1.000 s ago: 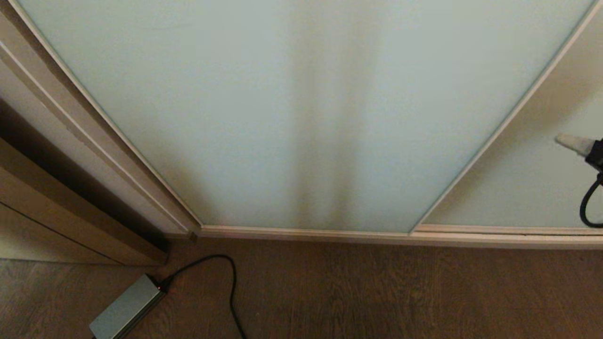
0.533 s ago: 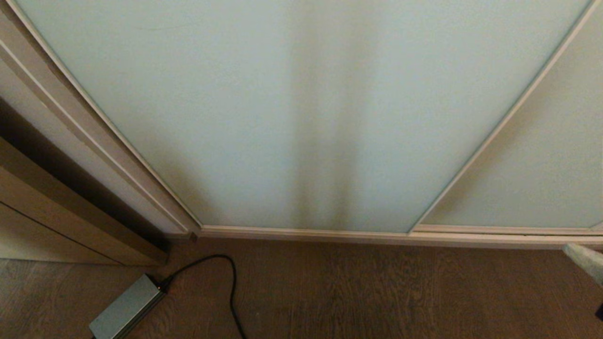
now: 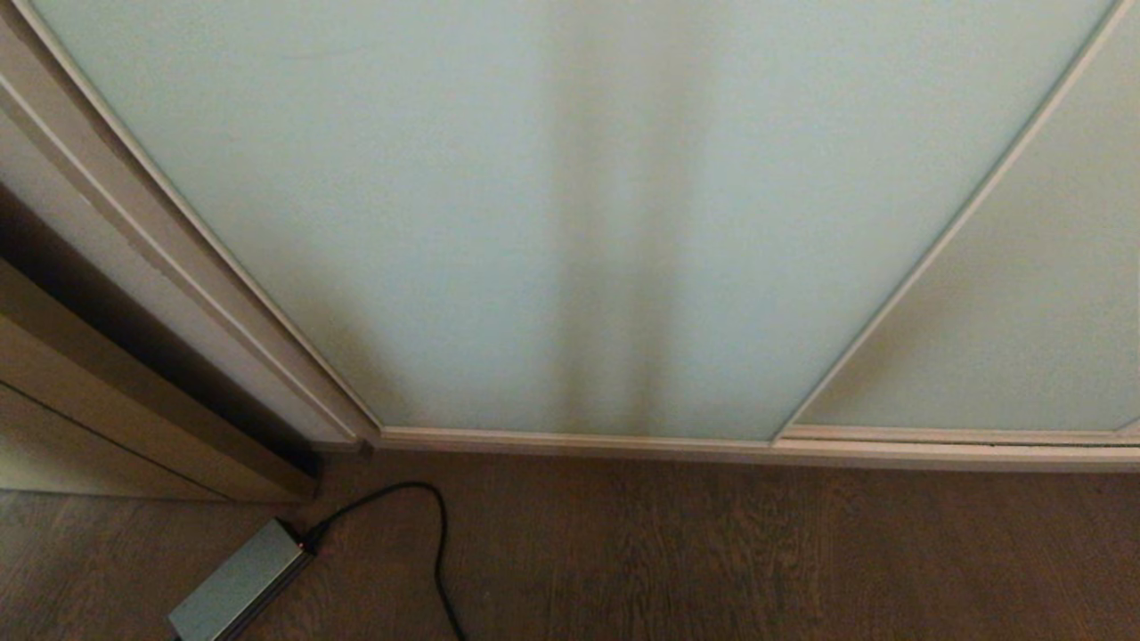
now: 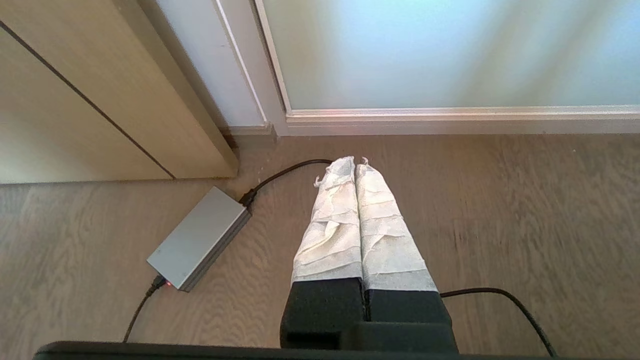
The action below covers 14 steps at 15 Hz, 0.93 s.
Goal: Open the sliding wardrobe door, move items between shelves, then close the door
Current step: Close the door
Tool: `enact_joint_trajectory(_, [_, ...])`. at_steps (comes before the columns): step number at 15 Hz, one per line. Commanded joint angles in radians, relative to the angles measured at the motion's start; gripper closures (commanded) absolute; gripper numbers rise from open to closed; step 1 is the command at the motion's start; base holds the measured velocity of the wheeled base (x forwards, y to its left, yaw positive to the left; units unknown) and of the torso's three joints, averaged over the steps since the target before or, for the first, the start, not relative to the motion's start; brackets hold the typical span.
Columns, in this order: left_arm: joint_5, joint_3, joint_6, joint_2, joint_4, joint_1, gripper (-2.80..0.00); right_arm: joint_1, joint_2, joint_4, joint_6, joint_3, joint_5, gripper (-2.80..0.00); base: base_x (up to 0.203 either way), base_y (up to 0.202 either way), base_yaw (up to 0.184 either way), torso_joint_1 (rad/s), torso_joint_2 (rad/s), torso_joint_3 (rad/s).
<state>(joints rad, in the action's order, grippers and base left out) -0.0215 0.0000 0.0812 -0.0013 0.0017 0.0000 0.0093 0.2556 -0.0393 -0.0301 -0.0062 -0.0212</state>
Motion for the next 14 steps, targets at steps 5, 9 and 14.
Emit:
enact_joint_trajectory(5, [0.0, 0.0, 0.0, 0.001, 0.0, 0.0, 0.0, -0.012, -0.25, 0.044, -0.025, 0.007, 0.004, 0.0, 0.0, 0.0, 0.0, 0.0, 0.0, 0.0])
enact_joint_trajectory(9, [0.0, 0.0, 0.0, 0.001, 0.0, 0.0, 0.0, -0.012, -0.257, 0.044, 0.0, 0.008, 0.006, 0.0, 0.0, 0.0, 0.0, 0.0, 0.0, 0.0])
enact_joint_trajectory(14, [0.0, 0.0, 0.0, 0.001, 0.0, 0.0, 0.0, -0.011, -0.257, 0.044, -0.024, 0.008, 0.015, 0.0, 0.0, 0.0, 0.0, 0.0, 0.0, 0.0])
